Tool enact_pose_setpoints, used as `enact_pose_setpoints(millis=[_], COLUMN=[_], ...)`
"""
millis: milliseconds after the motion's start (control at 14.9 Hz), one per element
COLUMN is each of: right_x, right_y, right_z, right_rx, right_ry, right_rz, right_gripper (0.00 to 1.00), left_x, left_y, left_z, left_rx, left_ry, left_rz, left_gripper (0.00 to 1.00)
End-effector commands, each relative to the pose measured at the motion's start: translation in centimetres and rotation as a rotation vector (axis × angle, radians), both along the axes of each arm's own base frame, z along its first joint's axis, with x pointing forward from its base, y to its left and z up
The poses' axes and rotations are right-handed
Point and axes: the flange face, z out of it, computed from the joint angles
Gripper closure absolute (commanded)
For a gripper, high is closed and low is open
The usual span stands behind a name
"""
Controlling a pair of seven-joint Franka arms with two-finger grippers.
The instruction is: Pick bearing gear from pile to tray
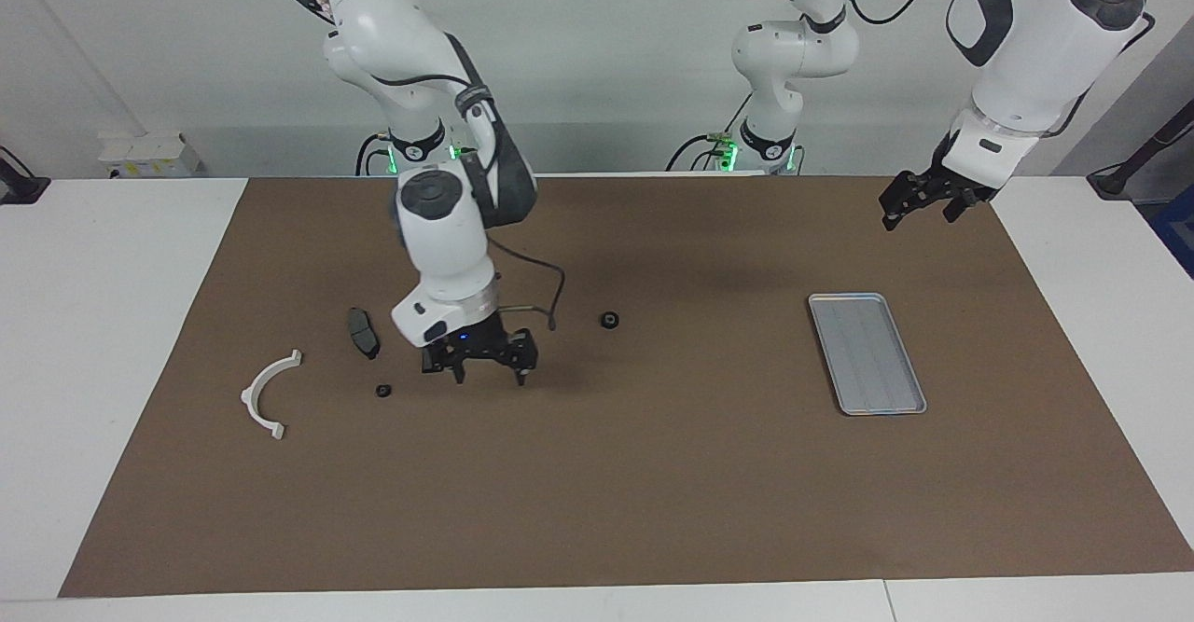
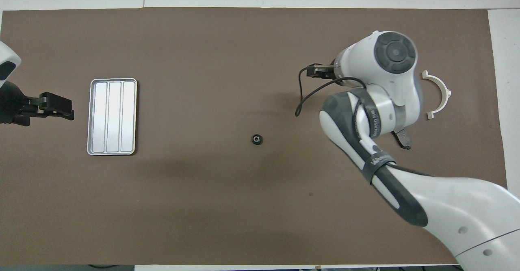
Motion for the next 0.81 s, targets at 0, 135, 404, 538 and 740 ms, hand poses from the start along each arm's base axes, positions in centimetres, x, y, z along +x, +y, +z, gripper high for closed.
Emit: enact_pose_setpoints(millis=[0, 135, 404, 538, 740], right_x=[0.3, -0.3, -1.0, -1.9, -2.7], right_y=[-4.7, -6.8, -9.1, -10.1, -11.3], right_z=[-1.2, -2.2, -3.4, -4.5, -5.2], right_rx=[-0.028, -0.043, -0.050, -0.054, -0.058], right_ry=[0.044, 0.078, 0.107, 0.132, 0.151], right_rz=[0.093, 0.141, 0.165, 0.181, 0.201], right_gripper=[0.00, 0.00, 0.00, 0.00, 0.00], left_x=[-0.5, -0.7, -0.6, -0.6, -0.7], left_y=[0.3, 0.3, -0.7, -0.8, -1.2], left_z=[0.3, 0.2, 0.2, 0.2, -0.3], left_rx=[0.016, 0.017, 0.016, 0.017, -0.011], left_ry=[0.001, 0.016, 0.005, 0.003, 0.009], left_rz=[-0.003, 0.000, -0.023, -0.018, 0.035], left_gripper=[0.00, 0.00, 0.00, 0.00, 0.00])
